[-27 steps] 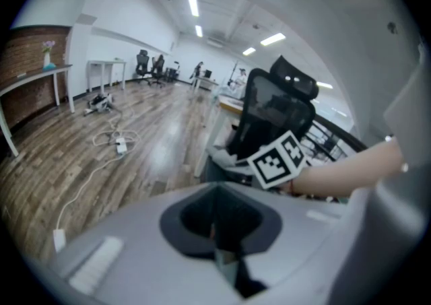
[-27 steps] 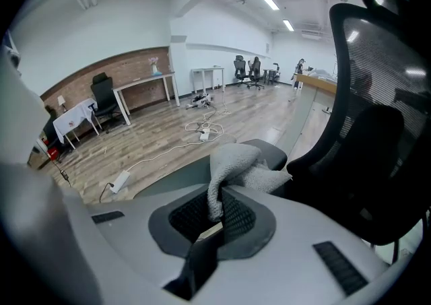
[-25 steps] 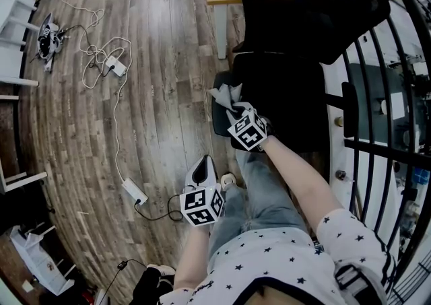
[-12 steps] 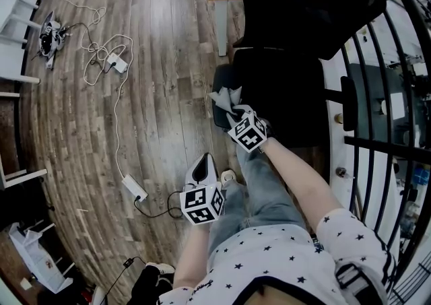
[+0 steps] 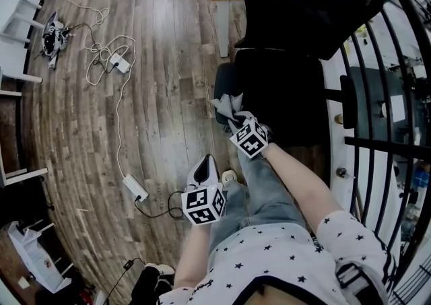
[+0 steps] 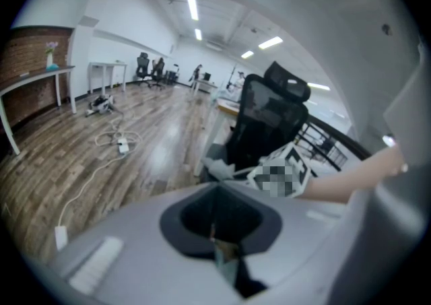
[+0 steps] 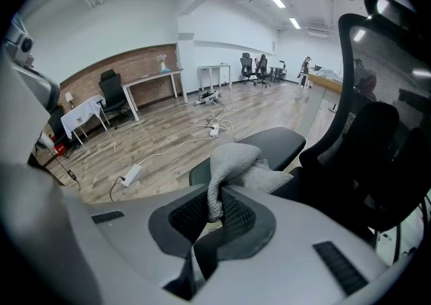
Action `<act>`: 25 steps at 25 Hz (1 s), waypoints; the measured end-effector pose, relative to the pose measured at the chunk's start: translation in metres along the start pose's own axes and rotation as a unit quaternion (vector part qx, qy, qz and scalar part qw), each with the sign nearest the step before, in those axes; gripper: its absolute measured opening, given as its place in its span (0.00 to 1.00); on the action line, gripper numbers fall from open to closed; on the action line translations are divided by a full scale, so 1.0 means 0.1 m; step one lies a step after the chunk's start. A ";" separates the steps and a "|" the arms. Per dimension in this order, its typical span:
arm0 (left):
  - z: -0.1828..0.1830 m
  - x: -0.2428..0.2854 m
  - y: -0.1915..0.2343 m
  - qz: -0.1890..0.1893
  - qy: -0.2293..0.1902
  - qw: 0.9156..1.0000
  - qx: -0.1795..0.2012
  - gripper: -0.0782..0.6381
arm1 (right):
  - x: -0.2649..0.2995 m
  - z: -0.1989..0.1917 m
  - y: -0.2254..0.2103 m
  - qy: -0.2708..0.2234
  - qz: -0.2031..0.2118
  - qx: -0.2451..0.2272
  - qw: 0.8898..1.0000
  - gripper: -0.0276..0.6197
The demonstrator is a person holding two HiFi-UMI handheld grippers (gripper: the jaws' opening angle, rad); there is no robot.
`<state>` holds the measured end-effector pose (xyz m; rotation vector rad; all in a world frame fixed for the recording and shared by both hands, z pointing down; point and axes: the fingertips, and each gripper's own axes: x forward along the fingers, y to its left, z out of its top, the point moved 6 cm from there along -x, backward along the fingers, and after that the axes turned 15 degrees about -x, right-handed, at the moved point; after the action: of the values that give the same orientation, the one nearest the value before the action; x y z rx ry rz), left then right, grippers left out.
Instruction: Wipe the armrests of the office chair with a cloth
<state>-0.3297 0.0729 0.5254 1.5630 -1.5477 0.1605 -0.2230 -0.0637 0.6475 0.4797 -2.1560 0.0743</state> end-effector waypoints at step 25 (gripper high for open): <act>-0.03 -0.16 -0.05 -0.019 -0.003 1.000 0.006 0.12 | -0.26 -0.10 0.45 0.006 0.021 0.027 0.999 0.09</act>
<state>-0.3278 0.0856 0.5140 1.6035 -1.5233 0.1444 -0.2179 -0.0121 0.6383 0.4648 -2.1575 0.1576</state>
